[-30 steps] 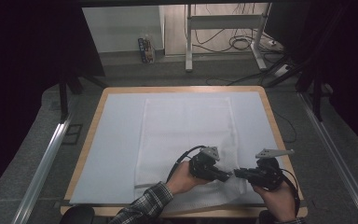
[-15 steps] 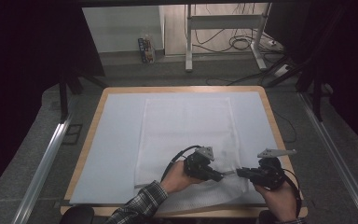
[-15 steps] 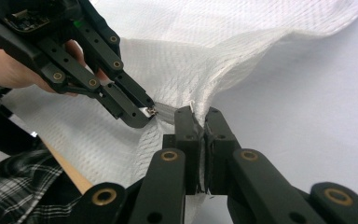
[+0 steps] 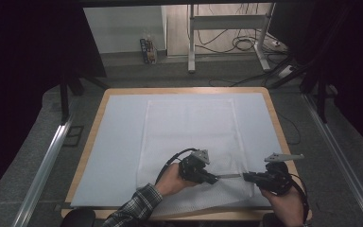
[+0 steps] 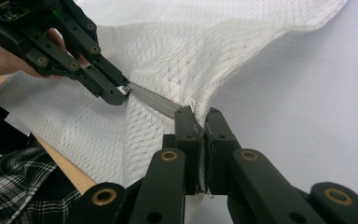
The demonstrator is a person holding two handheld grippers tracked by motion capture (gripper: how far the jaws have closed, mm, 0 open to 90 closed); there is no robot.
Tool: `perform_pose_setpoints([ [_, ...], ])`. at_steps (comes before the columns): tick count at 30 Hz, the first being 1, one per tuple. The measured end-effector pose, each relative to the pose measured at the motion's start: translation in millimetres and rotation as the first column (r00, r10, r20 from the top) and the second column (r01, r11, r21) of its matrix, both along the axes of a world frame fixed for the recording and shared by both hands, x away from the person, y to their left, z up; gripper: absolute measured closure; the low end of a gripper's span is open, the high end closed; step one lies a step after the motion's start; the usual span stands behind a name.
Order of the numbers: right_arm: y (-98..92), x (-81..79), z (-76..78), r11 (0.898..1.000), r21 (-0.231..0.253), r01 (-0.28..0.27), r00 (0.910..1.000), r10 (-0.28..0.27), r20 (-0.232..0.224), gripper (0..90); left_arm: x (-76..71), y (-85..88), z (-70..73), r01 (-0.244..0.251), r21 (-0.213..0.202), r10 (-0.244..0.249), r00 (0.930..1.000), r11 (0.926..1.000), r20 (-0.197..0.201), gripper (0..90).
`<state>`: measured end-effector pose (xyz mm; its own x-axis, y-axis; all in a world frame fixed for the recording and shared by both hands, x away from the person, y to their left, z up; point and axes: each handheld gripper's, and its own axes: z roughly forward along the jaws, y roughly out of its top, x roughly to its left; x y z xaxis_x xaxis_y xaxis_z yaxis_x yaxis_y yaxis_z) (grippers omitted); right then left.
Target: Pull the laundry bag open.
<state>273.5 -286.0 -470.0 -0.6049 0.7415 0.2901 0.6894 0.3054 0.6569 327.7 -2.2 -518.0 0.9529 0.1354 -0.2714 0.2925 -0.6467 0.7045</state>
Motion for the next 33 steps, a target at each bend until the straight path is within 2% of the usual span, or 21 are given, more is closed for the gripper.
perform_pose_setpoints([
  [2, 0.5, -0.2, -1.0, 1.0, 0.01, -0.006, 1.0, 0.007, -0.007, 85.5, -0.6, 2.2, 0.1, 0.0, -0.003, 0.0, 1.0, 1.0, -0.001, 87.5],
  [6, 2.9, -1.2, -0.9, 1.0, -0.009, -0.007, 1.0, 0.007, 0.003, 85.5, -2.0, 6.1, 1.3, 0.0, 0.012, 0.0, 0.9999, 0.9999, 0.012, 87.5],
  [11, -2.1, -1.0, -2.3, 1.0, 0.008, 0.007, 1.0, -0.007, -0.001, 85.5, -0.8, 13.7, 1.3, -0.012, 0.009, 0.012, 0.9999, 0.9999, 0.002, 87.5],
  [24, -2.9, -1.0, -3.4, 1.0, -0.008, 0.011, 0.9999, -0.011, -0.001, 85.4, -3.5, 31.7, 0.1, -0.022, 0.026, 0.022, 0.9997, 0.9994, -0.001, 87.5],
  [27, -2.8, -0.7, -4.2, 1.0, -0.004, 0.007, 1.0, -0.007, -0.006, 85.4, -4.3, 35.5, -0.4, -0.025, 0.017, 0.025, 0.9997, 0.9995, -0.008, 87.5],
  [33, -1.8, -1.2, -3.7, 1.0, -0.003, -0.001, 1.0, 0.001, -0.002, 85.4, -7.5, 37.4, 1.7, -0.014, 0.031, 0.014, 0.9999, 0.9994, 0.006, 87.6],
])
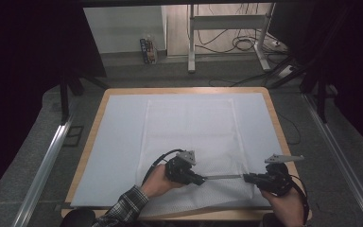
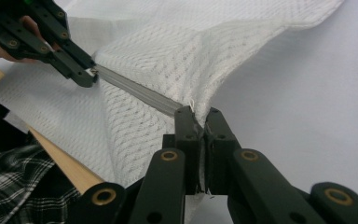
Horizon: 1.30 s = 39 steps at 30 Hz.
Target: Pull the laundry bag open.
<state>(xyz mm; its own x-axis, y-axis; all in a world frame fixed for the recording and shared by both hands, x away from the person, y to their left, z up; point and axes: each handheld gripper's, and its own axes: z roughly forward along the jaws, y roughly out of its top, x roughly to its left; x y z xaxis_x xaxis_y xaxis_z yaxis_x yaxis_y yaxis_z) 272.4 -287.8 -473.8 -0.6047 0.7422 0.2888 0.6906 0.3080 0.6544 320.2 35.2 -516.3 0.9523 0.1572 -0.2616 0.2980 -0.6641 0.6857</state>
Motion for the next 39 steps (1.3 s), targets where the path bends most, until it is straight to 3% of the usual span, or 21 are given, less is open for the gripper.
perform_pose_setpoints([
  [10, -1.5, 0.6, -1.4, 1.0, -0.027, 0.012, 0.9999, -0.011, 0.005, 85.4, -0.1, 15.1, -4.9, -0.035, 0.0, 0.035, 0.9991, 0.9994, -0.022, 87.8],
  [24, -5.2, 1.2, -3.2, 1.0, -0.018, 0.022, 0.9997, -0.022, -0.005, 85.4, -2.2, 35.1, -5.8, -0.062, -0.004, 0.061, 0.9974, 0.9981, -0.037, 87.7],
  [26, -4.5, 0.9, -3.1, 0.999, -0.032, 0.023, 0.9997, -0.023, -0.002, 85.4, -2.7, 37.7, -4.6, -0.056, 0.014, 0.056, 0.9981, 0.9983, -0.024, 87.7],
  [28, -4.7, 0.9, -3.1, 0.999, -0.028, 0.021, 0.9998, -0.021, -0.004, 85.4, -3.3, 38.8, -4.7, -0.062, 0.001, 0.062, 0.9975, 0.998, -0.032, 87.7],
  [39, -6.1, 0.9, -3.7, 0.999, -0.027, 0.022, 0.9997, -0.022, -0.005, 85.4, -6.3, 60.6, -2.8, -0.085, 0.02, 0.085, 0.9956, 0.9962, -0.038, 87.7],
])
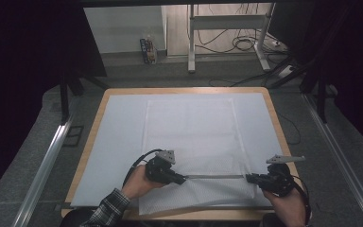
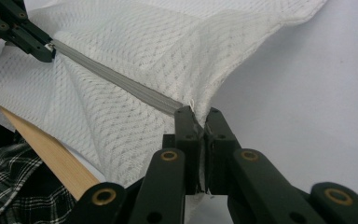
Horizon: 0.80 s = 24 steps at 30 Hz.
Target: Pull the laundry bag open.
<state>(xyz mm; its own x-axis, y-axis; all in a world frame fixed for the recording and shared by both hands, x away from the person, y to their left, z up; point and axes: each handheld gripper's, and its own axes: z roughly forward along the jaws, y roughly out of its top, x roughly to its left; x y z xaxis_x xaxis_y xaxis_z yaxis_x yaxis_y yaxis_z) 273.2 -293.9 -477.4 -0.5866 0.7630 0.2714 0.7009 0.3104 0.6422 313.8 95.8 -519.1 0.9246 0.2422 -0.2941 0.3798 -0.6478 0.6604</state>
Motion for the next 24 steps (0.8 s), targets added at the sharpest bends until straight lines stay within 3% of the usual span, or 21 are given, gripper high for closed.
perform_pose_setpoints([
  [24, 0.3, 0.3, -2.5, 1.0, 0.005, -0.004, 0.9999, 0.004, -0.015, 85.4, -11.9, 45.6, -3.0, -0.062, 0.029, 0.063, 0.9977, 0.9976, -0.026, 87.6],
])
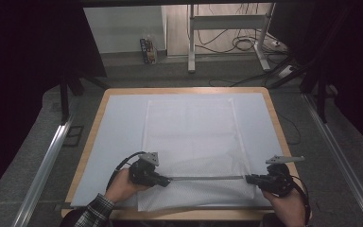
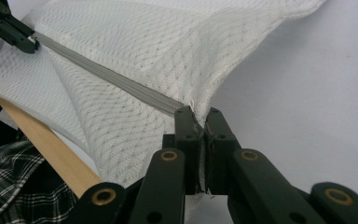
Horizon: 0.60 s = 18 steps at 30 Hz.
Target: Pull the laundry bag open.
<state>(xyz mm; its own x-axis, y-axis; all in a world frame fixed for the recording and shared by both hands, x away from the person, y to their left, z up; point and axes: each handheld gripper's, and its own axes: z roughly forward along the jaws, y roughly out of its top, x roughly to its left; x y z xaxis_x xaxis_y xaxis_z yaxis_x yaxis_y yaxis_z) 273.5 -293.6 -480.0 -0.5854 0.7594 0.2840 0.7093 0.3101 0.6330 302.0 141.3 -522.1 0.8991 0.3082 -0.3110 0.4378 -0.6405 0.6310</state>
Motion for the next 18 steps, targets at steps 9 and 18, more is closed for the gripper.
perform_pose_setpoints([
  [9, 2.0, -0.6, 0.0, 1.0, -0.001, -0.009, 0.9999, 0.009, -0.004, 85.3, -4.4, 14.6, 1.8, -0.021, 0.008, 0.021, 0.9998, 0.9997, -0.003, 87.6],
  [18, 0.4, -0.9, -0.7, 1.0, 0.002, -0.006, 1.0, 0.006, -0.005, 85.3, -11.4, 44.4, 0.4, -0.078, 0.01, 0.078, 0.9969, 0.9969, -0.016, 87.6],
])
